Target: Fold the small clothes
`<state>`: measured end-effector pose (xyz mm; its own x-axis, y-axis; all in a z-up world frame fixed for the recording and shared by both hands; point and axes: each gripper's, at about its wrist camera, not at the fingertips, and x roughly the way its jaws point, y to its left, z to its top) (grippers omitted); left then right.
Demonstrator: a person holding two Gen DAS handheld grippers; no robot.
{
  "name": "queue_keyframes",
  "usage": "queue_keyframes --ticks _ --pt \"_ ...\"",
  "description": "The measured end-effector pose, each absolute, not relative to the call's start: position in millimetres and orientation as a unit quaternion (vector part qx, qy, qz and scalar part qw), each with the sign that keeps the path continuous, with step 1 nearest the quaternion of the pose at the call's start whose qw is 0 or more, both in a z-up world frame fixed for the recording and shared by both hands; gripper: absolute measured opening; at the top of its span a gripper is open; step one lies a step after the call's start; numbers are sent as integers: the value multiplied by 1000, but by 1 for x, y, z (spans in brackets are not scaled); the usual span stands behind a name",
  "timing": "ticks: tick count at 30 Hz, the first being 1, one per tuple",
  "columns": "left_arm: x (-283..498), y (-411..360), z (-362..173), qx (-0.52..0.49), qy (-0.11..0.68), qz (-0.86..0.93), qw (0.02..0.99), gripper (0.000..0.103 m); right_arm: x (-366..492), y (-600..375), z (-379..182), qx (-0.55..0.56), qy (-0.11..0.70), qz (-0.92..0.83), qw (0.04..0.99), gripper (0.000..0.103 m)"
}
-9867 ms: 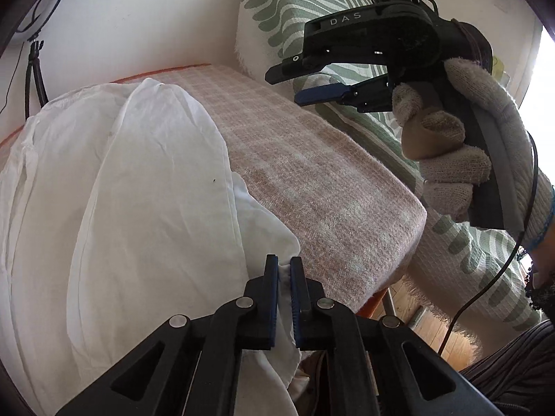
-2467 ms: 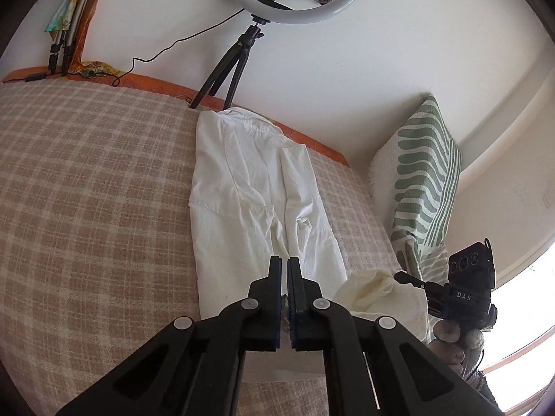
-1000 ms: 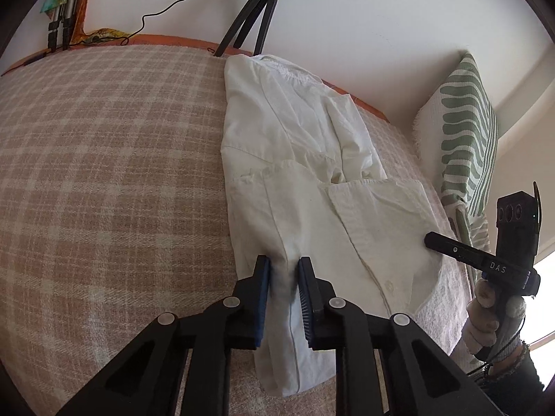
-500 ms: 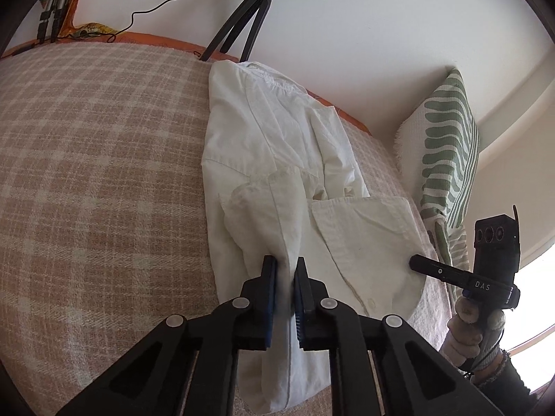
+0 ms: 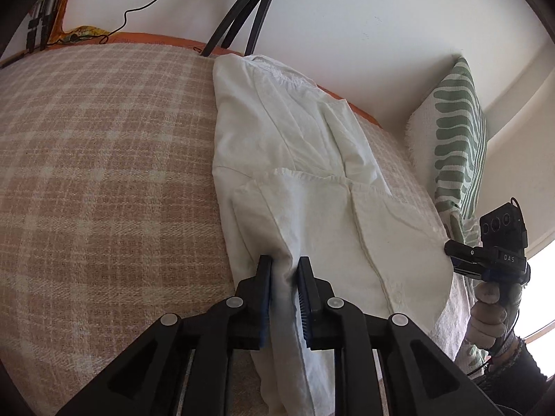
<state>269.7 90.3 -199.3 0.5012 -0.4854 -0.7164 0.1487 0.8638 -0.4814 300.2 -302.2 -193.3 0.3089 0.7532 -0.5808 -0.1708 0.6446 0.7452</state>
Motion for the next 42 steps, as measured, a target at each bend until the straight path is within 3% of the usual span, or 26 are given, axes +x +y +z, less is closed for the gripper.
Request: queue_keyframes --ticks 6,8,10,12,13,14,16,19,28,32,35,42 --pt "262 89 -196 -158 452 -179 859 13 276 -288 -181 204 497 366 760 31" --pt "262 89 -196 -153 452 -176 861 13 267 -277 -182 162 499 373 765 52" --pt "261 86 -195 -142 451 -171 864 13 262 -265 -187 124 510 367 768 55" --pt "259 84 -193 -126 447 -164 870 13 261 -259 -195 122 524 367 759 45" --pt "258 82 -192 -115 444 -156 875 13 260 -259 -198 132 529 373 751 22" --pt "257 82 -190 -104 439 -149 880 13 260 -259 -199 140 530 383 744 16" --pt "256 80 -187 -92 435 -146 884 14 254 -260 -196 127 526 396 742 13" --pt "258 80 -186 -86 435 -139 886 24 253 -259 -205 108 545 380 739 15" --pt "233 76 -141 -80 375 -148 912 26 270 -281 -182 151 502 366 769 33" --pt "228 56 -144 -72 385 -184 902 26 286 -283 -185 177 503 347 772 32" --pt "229 45 -158 -67 407 -192 890 26 295 -280 -187 187 495 350 773 15" --pt "231 45 -191 -61 452 -172 873 26 310 -247 -189 45 469 264 841 13"
